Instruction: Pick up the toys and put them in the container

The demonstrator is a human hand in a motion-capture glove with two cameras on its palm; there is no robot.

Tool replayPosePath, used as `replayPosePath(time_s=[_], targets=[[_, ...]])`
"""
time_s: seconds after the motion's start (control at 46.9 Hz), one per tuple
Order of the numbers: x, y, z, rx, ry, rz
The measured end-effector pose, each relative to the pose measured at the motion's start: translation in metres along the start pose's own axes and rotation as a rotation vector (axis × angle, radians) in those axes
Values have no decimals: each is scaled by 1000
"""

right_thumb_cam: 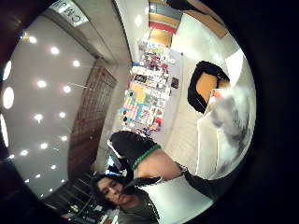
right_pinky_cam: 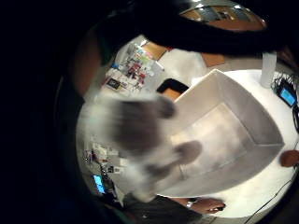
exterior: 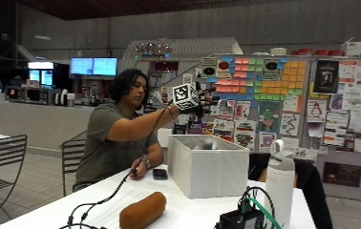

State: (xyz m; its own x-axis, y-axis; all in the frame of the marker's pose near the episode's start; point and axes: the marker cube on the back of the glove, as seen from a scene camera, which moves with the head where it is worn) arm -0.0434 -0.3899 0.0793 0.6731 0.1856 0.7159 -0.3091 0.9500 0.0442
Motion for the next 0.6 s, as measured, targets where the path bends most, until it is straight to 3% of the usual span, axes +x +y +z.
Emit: replayPosePath(time_s=[0.299, 0.597], targets=[[57, 51, -95, 93, 280, 87], [241, 135, -232, 256, 704, 479]])
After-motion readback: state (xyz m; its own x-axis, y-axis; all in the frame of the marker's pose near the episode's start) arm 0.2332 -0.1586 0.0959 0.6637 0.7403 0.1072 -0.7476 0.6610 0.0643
